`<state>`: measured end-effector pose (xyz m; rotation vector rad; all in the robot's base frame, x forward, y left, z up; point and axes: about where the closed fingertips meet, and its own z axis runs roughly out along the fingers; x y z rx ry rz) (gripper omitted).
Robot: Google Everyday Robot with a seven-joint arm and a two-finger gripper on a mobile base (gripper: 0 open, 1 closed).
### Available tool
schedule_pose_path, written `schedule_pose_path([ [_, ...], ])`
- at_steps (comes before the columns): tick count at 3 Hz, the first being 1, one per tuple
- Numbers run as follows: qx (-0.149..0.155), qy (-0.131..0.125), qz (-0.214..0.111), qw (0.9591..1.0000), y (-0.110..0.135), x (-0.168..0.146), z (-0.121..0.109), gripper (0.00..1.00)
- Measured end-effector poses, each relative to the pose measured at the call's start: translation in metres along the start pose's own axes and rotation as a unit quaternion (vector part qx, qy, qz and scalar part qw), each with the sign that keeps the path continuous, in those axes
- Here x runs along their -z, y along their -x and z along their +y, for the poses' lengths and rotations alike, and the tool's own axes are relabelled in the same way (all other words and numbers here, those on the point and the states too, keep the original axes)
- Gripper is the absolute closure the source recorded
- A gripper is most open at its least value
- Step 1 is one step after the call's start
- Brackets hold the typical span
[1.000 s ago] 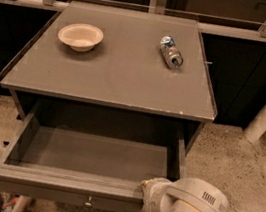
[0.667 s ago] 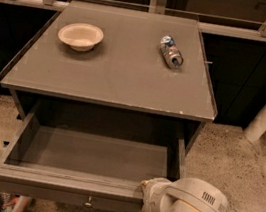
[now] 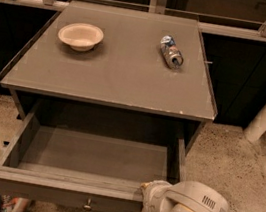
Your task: Open top drawer
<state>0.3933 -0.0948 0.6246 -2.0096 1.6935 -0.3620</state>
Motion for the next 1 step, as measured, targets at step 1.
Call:
schedule_pose_path([
  [1,0.000,0.000,0.000,1.0000,0.0000,0.0000,0.0000,0.58],
])
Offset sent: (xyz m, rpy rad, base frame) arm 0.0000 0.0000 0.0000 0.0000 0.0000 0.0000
